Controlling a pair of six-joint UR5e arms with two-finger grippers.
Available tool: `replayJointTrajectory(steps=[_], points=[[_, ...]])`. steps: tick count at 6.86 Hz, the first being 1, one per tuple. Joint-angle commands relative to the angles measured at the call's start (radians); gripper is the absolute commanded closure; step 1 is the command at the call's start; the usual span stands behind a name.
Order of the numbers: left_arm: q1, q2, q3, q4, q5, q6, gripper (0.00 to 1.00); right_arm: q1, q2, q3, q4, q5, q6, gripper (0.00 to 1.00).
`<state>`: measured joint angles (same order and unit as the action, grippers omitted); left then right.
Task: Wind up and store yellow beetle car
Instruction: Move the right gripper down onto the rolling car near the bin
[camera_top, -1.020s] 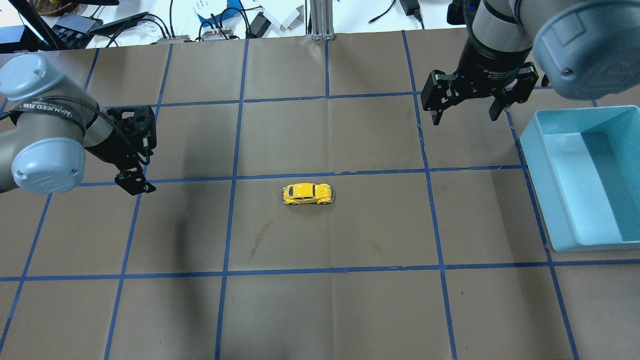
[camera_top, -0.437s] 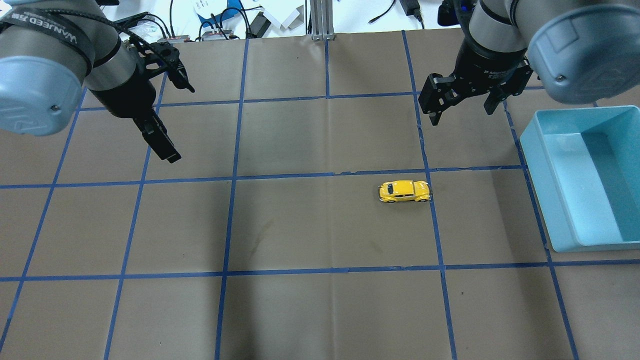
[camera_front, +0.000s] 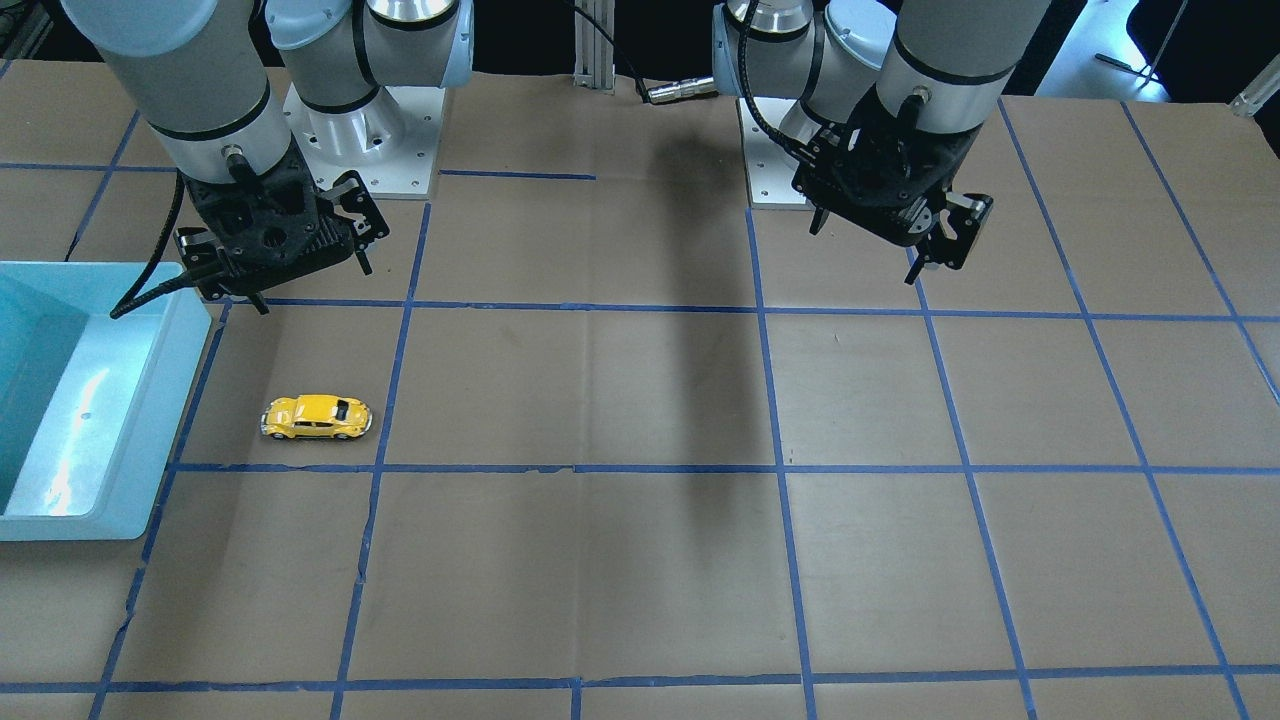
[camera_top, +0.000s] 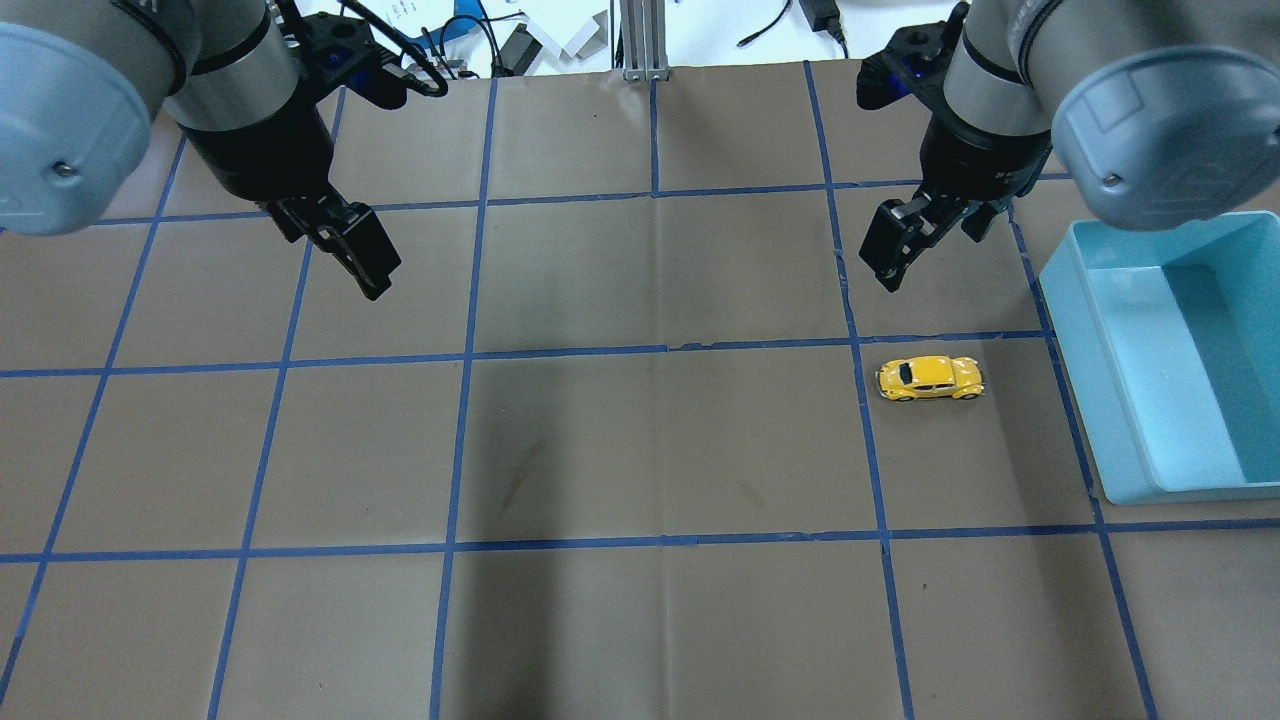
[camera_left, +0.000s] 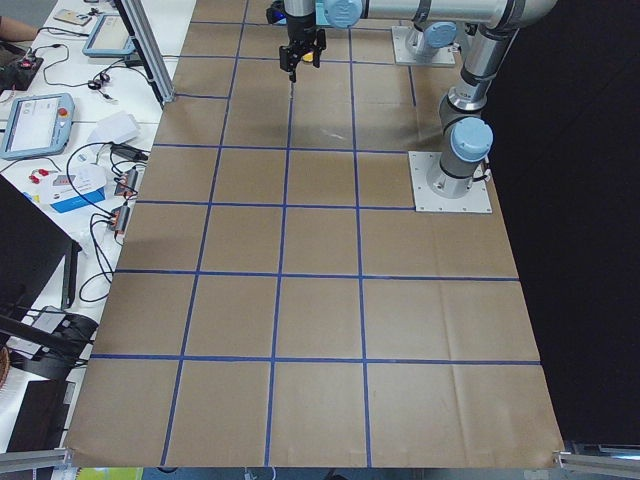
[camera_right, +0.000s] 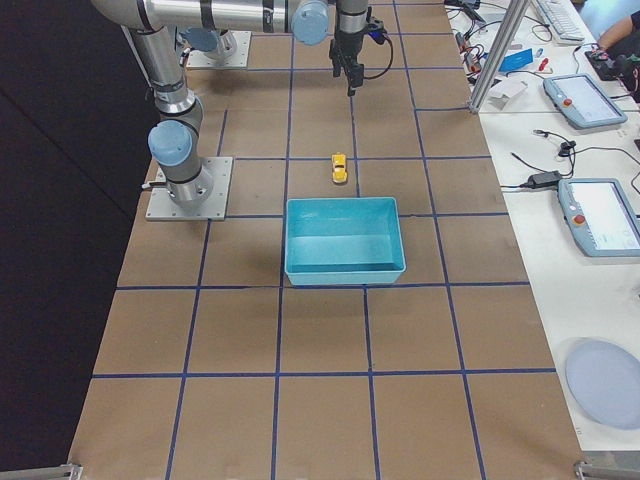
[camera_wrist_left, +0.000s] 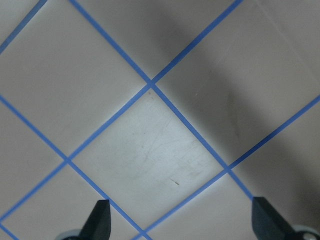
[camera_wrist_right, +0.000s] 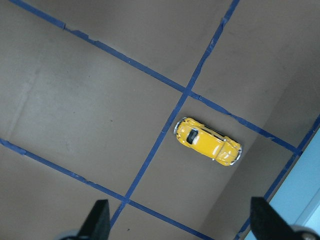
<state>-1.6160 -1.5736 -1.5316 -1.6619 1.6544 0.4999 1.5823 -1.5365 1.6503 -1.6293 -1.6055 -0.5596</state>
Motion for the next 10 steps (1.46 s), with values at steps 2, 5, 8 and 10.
replayJointTrajectory(steps=[2, 5, 8, 10], points=[[0.086, 0.043, -0.019, -0.045, -0.019, -0.28, 0.0, -0.028, -0.01, 0.132, -0.026, -0.002, -0.376, 0.0], [0.11, 0.053, -0.022, -0.078, -0.082, -0.299, 0.0, -0.108, -0.005, 0.203, -0.155, -0.031, -0.711, 0.0], [0.099, 0.053, -0.009, -0.087, -0.073, -0.392, 0.0, -0.261, 0.045, 0.366, -0.422, -0.025, -1.029, 0.0], [0.099, 0.046, -0.005, -0.093, -0.073, -0.392, 0.0, -0.315, 0.134, 0.425, -0.616, -0.024, -1.217, 0.0]])
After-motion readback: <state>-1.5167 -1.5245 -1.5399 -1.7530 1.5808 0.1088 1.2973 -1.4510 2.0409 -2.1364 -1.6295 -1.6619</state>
